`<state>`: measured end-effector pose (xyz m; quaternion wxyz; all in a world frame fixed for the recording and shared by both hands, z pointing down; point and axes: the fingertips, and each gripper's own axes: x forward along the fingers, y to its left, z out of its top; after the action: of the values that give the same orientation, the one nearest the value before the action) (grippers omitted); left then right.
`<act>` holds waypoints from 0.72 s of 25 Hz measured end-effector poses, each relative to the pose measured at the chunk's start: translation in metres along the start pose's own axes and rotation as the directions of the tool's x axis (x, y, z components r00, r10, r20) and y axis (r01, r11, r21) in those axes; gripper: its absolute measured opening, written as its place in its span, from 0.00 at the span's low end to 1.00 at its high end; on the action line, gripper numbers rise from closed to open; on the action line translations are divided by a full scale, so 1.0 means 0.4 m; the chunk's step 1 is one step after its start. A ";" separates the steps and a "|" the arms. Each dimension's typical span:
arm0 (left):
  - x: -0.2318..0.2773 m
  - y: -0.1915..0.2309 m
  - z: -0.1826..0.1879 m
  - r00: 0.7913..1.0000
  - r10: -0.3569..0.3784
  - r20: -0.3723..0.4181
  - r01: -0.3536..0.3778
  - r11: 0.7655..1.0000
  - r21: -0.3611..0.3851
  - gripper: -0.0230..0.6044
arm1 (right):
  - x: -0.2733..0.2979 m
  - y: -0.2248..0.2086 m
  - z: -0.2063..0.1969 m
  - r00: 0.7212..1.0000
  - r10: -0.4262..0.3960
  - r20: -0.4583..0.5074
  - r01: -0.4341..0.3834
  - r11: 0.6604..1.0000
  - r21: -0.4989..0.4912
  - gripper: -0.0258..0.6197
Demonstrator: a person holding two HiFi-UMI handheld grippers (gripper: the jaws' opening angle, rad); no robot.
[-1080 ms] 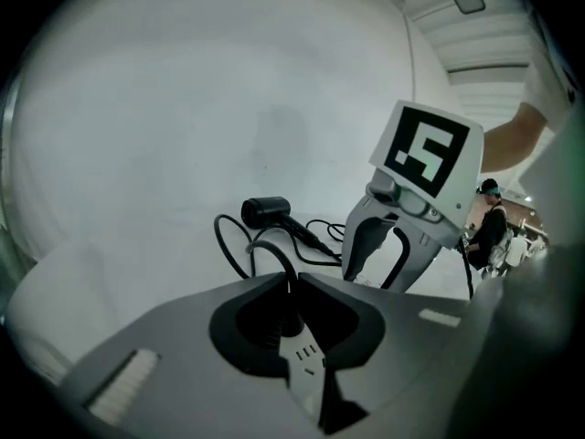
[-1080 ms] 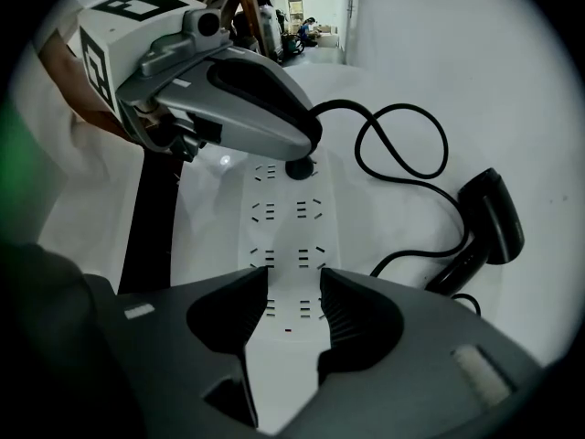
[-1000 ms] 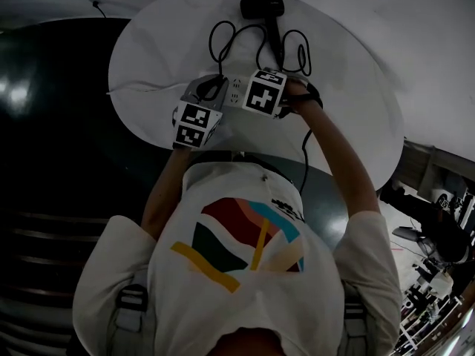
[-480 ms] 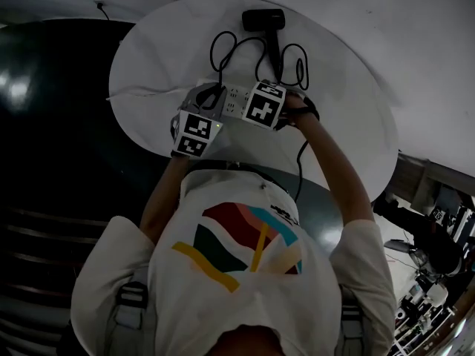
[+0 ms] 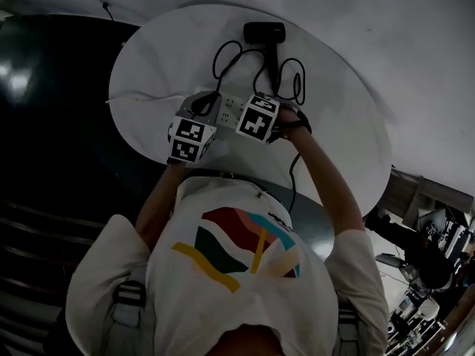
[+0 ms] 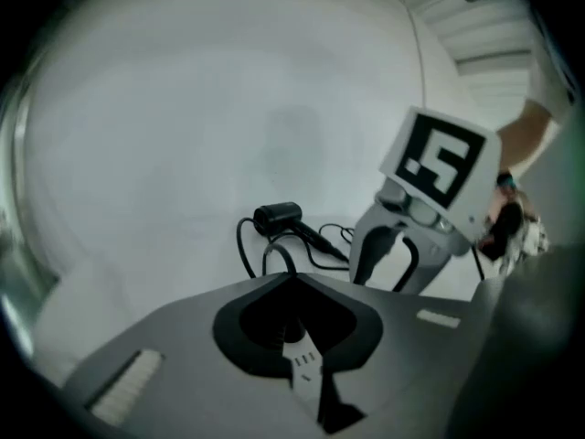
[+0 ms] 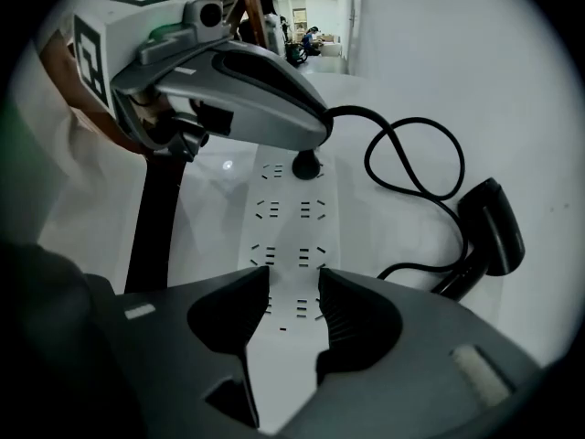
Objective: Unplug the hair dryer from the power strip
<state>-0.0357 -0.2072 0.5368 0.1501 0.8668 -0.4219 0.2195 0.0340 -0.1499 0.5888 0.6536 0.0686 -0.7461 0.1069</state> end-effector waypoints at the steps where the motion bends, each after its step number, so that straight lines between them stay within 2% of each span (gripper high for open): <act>1: -0.003 -0.012 -0.002 1.000 0.001 -0.024 0.002 0.994 0.110 0.05 | 0.000 0.002 -0.002 1.000 0.005 -0.007 -0.005 1.000 -0.010 0.34; 2: -0.002 -0.019 0.001 0.999 -0.001 -0.040 0.008 0.983 0.183 0.05 | -0.002 -0.001 -0.003 1.000 0.009 -0.011 -0.009 1.000 -0.013 0.33; 3: 0.001 -0.018 0.010 0.999 -0.007 -0.036 0.014 0.983 0.183 0.05 | -0.006 -0.007 -0.003 1.000 0.011 -0.009 -0.011 1.000 -0.009 0.33; 4: -0.001 -0.013 0.026 1.000 -0.018 -0.006 0.019 0.992 0.123 0.05 | -0.007 -0.012 -0.001 1.000 0.012 -0.002 -0.012 1.000 -0.002 0.32; 5: -0.013 -0.010 0.058 0.998 -0.032 0.062 0.029 0.999 0.045 0.05 | -0.006 -0.013 0.001 1.000 0.010 0.005 -0.010 1.000 0.002 0.32; 6: -0.035 -0.011 0.121 0.985 -0.041 0.167 0.042 0.999 -0.006 0.05 | -0.002 -0.012 0.002 1.000 0.003 0.007 -0.003 1.000 0.000 0.30; 7: -0.060 -0.010 0.212 0.960 -0.036 0.278 0.037 0.999 0.001 0.05 | 0.001 -0.013 0.002 1.000 -0.009 0.004 0.009 1.000 -0.007 0.27; 8: -0.079 -0.002 0.306 0.934 -0.020 0.356 0.001 0.998 0.056 0.05 | 0.004 -0.016 0.001 1.000 -0.020 0.001 0.020 1.000 -0.011 0.27; 9: -0.087 0.014 0.372 0.921 -0.002 0.389 -0.044 0.993 0.110 0.05 | 0.003 -0.018 0.001 1.000 -0.027 0.008 0.027 1.000 -0.010 0.27; 10: -0.094 0.030 0.402 0.920 0.013 0.392 -0.070 0.989 0.131 0.05 | 0.003 -0.015 0.001 0.999 -0.028 0.024 0.029 1.000 -0.005 0.27; 12: -0.110 0.055 0.410 0.923 0.029 0.383 -0.088 0.987 0.137 0.05 | 0.002 -0.002 -0.005 0.998 -0.021 0.054 0.020 1.000 0.013 0.27; 15: -0.118 0.068 0.421 0.924 0.038 0.381 -0.118 0.975 0.189 0.05 | -0.007 -0.018 0.004 0.998 -0.025 0.056 0.025 1.000 0.011 0.27; 18: -0.114 0.057 0.412 0.927 0.047 0.373 -0.121 0.977 0.176 0.05 | -0.003 -0.015 0.005 0.999 -0.014 0.040 0.014 1.000 0.001 0.27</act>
<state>-0.0371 -0.2640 0.3741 -0.0268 0.8840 -0.4557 0.1006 0.0336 -0.1563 0.5877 0.6392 0.0764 -0.7586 0.1011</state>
